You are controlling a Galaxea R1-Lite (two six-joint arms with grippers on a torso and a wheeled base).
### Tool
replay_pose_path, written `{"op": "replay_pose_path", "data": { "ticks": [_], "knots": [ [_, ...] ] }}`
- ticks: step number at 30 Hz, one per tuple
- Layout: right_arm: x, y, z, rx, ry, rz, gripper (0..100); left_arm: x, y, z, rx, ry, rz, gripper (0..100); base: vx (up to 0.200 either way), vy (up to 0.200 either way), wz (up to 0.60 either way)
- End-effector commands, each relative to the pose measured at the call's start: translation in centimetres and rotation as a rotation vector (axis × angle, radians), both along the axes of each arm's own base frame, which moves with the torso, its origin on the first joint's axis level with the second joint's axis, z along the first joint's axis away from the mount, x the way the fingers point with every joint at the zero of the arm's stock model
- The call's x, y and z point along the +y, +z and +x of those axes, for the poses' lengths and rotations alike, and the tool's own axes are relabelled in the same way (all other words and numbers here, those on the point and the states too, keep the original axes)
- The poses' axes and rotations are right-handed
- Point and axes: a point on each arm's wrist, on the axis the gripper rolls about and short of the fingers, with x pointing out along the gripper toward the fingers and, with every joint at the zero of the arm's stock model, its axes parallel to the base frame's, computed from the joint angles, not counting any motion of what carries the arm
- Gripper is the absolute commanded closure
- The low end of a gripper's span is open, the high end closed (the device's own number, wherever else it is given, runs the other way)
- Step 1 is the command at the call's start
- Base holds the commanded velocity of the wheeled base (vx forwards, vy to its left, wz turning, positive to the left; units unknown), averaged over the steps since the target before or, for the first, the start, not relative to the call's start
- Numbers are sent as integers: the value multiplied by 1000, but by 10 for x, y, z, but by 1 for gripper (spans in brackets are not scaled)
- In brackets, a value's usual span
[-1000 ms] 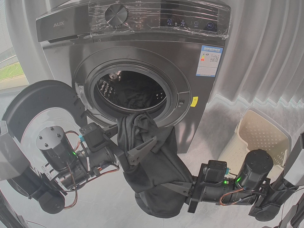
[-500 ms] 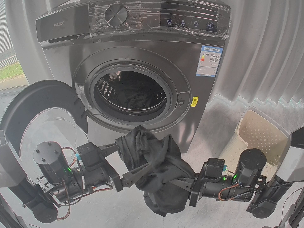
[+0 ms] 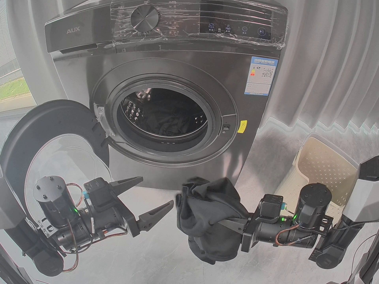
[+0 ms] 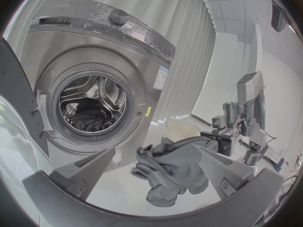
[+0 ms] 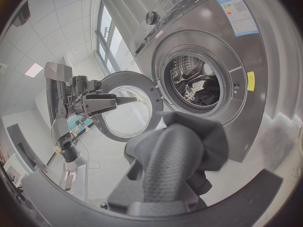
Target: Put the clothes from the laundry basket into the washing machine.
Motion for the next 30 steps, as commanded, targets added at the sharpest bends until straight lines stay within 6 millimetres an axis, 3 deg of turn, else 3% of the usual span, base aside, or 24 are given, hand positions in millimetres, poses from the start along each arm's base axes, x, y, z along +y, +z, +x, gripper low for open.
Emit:
{"op": "replay_pose_path", "data": {
  "ticks": [1, 15, 22, 30],
  "knots": [
    [-7, -2, 4, 8, -30, -6, 100, 4, -1, -3, 14, -33, -2, 0, 0, 0, 0],
    [5, 12, -8, -35, 38, 32, 100, 4, -3, -1, -9, -63, 26, 0, 0, 0, 0],
    [18, 41, -17, -118, 95, 123, 100, -2, -20, 3, -19, -234, 105, 0, 0, 0, 0],
    [24, 44, -25, -112, 129, 139, 100, 0, -22, 11, -30, -350, 89, 0, 0, 0, 0]
  ]
}}
